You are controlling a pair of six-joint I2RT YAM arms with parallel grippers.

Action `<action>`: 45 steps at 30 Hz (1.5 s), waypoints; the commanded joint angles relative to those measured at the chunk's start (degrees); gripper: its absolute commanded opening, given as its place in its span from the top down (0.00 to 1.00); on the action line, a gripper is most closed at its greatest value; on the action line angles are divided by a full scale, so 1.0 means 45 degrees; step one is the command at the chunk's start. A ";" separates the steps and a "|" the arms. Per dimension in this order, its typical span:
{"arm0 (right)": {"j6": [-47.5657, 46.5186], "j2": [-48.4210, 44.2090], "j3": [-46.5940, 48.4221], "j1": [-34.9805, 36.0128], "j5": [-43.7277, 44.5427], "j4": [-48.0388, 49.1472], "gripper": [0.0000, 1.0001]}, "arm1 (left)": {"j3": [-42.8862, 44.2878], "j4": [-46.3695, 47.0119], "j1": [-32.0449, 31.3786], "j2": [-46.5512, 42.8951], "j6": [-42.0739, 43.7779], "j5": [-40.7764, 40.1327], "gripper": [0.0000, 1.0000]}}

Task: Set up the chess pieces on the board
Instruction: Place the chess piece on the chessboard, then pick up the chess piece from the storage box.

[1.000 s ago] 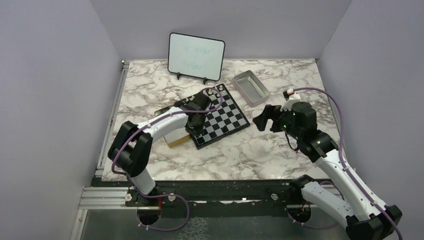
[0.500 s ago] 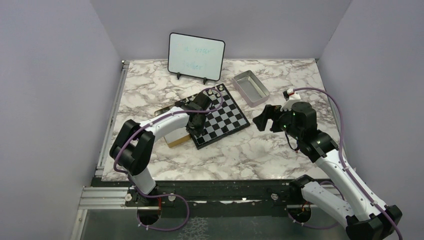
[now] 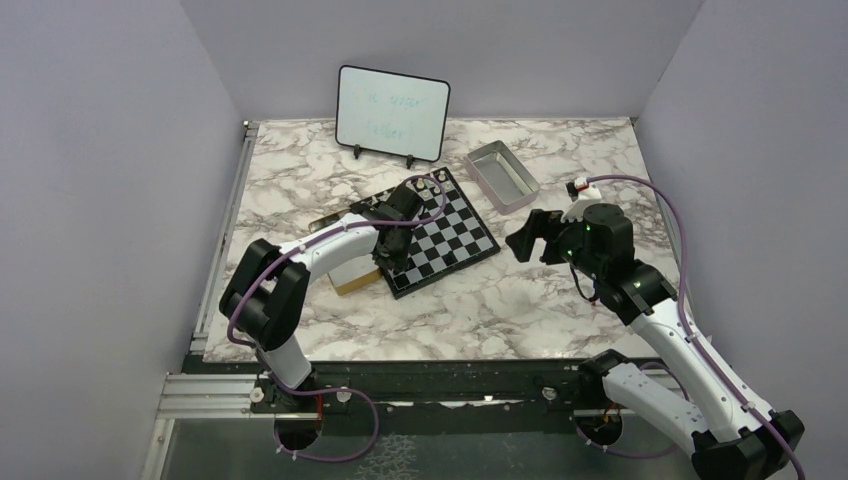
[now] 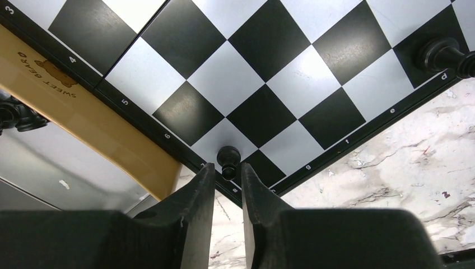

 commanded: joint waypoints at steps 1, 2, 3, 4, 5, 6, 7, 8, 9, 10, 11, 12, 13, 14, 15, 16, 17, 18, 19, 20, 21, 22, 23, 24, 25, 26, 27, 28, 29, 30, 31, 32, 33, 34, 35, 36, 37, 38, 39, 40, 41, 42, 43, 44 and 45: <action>-0.0134 -0.0206 0.0092 -0.0100 0.0209 -0.0055 0.01 | 0.0308 0.0019 -0.0015 -0.0241 -0.0043 -0.0314 0.73; -0.0144 -0.0201 0.0112 -0.0100 0.0209 -0.0060 0.00 | 0.0385 -0.0069 -0.0015 -0.0314 -0.0058 -0.0324 0.73; -0.0152 -0.0193 0.0129 -0.0100 0.0209 -0.0056 0.01 | 0.0495 -0.0102 0.0009 -0.0392 -0.0053 -0.0301 0.72; -0.0153 -0.0187 0.0142 -0.0100 0.0209 -0.0049 0.00 | 0.0596 -0.0150 -0.0003 -0.0470 -0.0055 -0.0280 0.71; -0.0154 -0.0172 0.0138 -0.0100 0.0195 -0.0006 0.00 | 0.0709 -0.0168 -0.0014 -0.0575 -0.0070 -0.0284 0.71; -0.0154 -0.0153 0.0149 -0.0100 0.0134 0.0019 0.01 | 0.0821 -0.0188 -0.0015 -0.0668 -0.0086 -0.0286 0.71; -0.0168 -0.0121 0.0173 -0.0100 0.0058 0.0010 0.00 | 0.0925 -0.0210 -0.0001 -0.0751 -0.0103 -0.0286 0.71; -0.0173 -0.0093 0.0200 -0.0100 0.0005 0.0011 0.01 | 0.1038 -0.0247 -0.0001 -0.0854 -0.0112 -0.0296 0.71; -0.0163 -0.0067 0.0221 -0.0100 -0.0021 0.0014 0.00 | 0.1157 -0.0261 -0.0014 -0.0938 -0.0113 -0.0304 0.71; -0.0160 -0.0052 0.0209 -0.0098 -0.0025 0.0017 0.01 | 0.1292 -0.0285 0.0002 -0.1019 -0.0113 -0.0379 0.71; -0.0167 -0.0023 0.0212 -0.0100 -0.0025 0.0037 0.00 | 0.1404 -0.0322 0.0004 -0.1097 -0.0099 -0.0530 0.71; -0.0165 -0.0029 0.0212 -0.0098 -0.0008 0.0046 0.00 | 0.1545 -0.0383 0.0014 -0.1158 -0.0053 -0.0729 0.72; -0.0172 -0.0025 0.0222 -0.0100 -0.0006 0.0043 0.00 | 0.1665 -0.0449 0.0032 -0.1208 0.0004 -0.0966 0.72; -0.0173 -0.0012 0.0231 -0.0100 -0.0015 0.0047 0.00 | 0.1783 -0.0506 0.0098 -0.1214 0.0094 -0.1177 0.73; -0.0190 -0.0011 0.0202 -0.0100 -0.0048 0.0079 0.00 | 0.1893 -0.0622 0.0201 -0.1212 0.0142 -0.1362 0.75; -0.0207 -0.0015 0.0211 -0.0100 -0.0101 0.0110 0.00 | 0.1948 -0.0645 0.0344 -0.1231 0.0182 -0.1463 0.76; -0.0212 -0.0001 0.0224 -0.0100 -0.0148 0.0131 0.00 | 0.1957 -0.0657 0.0523 -0.1246 0.0229 -0.1493 0.77; -0.0212 0.0010 0.0221 -0.0100 -0.0160 0.0144 0.00 | 0.1958 -0.0647 0.0706 -0.1267 0.0264 -0.1472 0.77; -0.0212 0.0024 0.0221 -0.0100 -0.0162 0.0148 0.00 | 0.1958 -0.0653 0.0915 -0.1265 0.0312 -0.1408 0.77; -0.0212 0.0038 0.0228 -0.0100 -0.0152 0.0131 0.00 | 0.1941 -0.0653 0.1114 -0.1275 0.0369 -0.1369 0.77; -0.0212 0.0049 0.0231 -0.0100 -0.0161 0.0144 0.00 | 0.1939 -0.0644 0.1337 -0.1276 0.0433 -0.1347 0.77; -0.0212 0.0058 0.0227 -0.0100 -0.0162 0.0128 0.00 | 0.1912 -0.0647 0.1572 -0.1293 0.0497 -0.1332 0.77; -0.0229 0.0069 0.0243 -0.0100 -0.0162 0.0124 0.00 | 0.1860 -0.0616 0.1828 -0.1344 0.0539 -0.1298 0.77; -0.0231 0.0068 0.0233 -0.0100 -0.0152 0.0126 0.00 | 0.1819 -0.0600 0.2112 -0.1394 0.0608 -0.1243 0.77; -0.0237 0.0070 0.0235 -0.0100 -0.0143 0.0136 0.00 | 0.1760 -0.0564 0.2379 -0.1454 0.0668 -0.1153 0.77; -0.0235 0.0078 0.0232 -0.0100 -0.0125 0.0144 0.00 | 0.1680 -0.0476 0.2669 -0.1538 0.0726 -0.1139 0.77; -0.0232 0.0069 0.0217 -0.0100 -0.0123 0.0140 0.00 | 0.1609 -0.0375 0.2959 -0.1607 0.0793 -0.1135 0.77; -0.0215 0.0053 0.0220 -0.0100 -0.0133 0.0145 0.00 | 0.1549 -0.0257 0.3225 -0.1657 0.0835 -0.1144 0.77; -0.0198 0.0039 0.0204 -0.0100 -0.0141 0.0145 0.00 | 0.1485 -0.0140 0.3490 -0.1678 0.0842 -0.1187 0.77; -0.0184 0.0030 0.0158 -0.0100 -0.0157 0.0163 0.00 | 0.1389 0.0082 0.3706 -0.1670 0.0834 -0.1246 0.77; -0.0160 0.0024 0.0115 -0.0100 -0.0171 0.0194 0.00 | 0.1282 0.0312 0.3943 -0.1643 0.0815 -0.1251 0.77; -0.0145 0.0018 0.0100 -0.0100 -0.0180 0.0220 0.00 | 0.1215 0.0488 0.4132 -0.1571 0.0747 -0.1203 0.77; -0.0126 0.0025 0.0101 -0.0100 -0.0196 0.0211 0.00 | 0.1158 0.0680 0.4294 -0.1446 0.0687 -0.1162 0.77; -0.0116 0.0011 0.0113 -0.0100 -0.0217 0.0220 0.00 | 0.1084 0.0880 0.4432 -0.1348 0.0629 -0.1123 0.77; -0.0115 0.0019 0.0136 -0.0100 -0.0235 0.0204 0.00 | 0.1029 0.1057 0.4559 -0.1241 0.0524 -0.1043 0.77; -0.0132 0.0015 0.0174 -0.0100 -0.0239 0.0172 0.00 | 0.1032 0.1132 0.4690 -0.1118 0.0437 -0.0891 0.77; -0.0148 0.0000 0.0203 -0.0100 -0.0225 0.0115 0.00 | 0.1054 0.1208 0.4787 -0.1002 0.0375 -0.0733 0.77; -0.0163 -0.0009 0.0236 -0.0100 -0.0211 0.0093 0.00 | 0.1091 0.1259 0.4885 -0.0873 0.0316 -0.0584 0.77; -0.0189 -0.0030 0.0277 -0.0096 -0.0185 0.0061 0.00 | 0.1127 0.1321 0.4945 -0.0767 0.0255 -0.0506 0.77; -0.0192 -0.0045 0.0301 -0.0100 -0.0182 0.0022 0.00 | 0.1145 0.1405 0.4989 -0.0651 0.0226 -0.0453 0.77; -0.0198 -0.0061 0.0314 -0.0100 -0.0164 -0.0004 0.00 | 0.1198 0.1440 0.5044 -0.0502 0.0193 -0.0417 0.77; -0.0193 -0.0085 0.0310 -0.0100 -0.0145 -0.0010 0.00 | 0.1256 0.1446 0.5116 -0.0359 0.0171 -0.0363 0.77; -0.0193 -0.0118 0.0286 -0.0100 -0.0143 -0.0006 0.00 | 0.1290 0.1462 0.5177 -0.0224 0.0120 -0.0298 0.77; -0.0193 -0.0141 0.0265 -0.0100 -0.0142 0.0007 0.00 | 0.1294 0.1518 0.5223 -0.0122 0.0072 -0.0261 0.77; -0.0183 -0.0161 0.0253 -0.0100 -0.0157 0.0033 0.00 | 0.1280 0.1605 0.5268 -0.0021 0.0063 -0.0232 0.77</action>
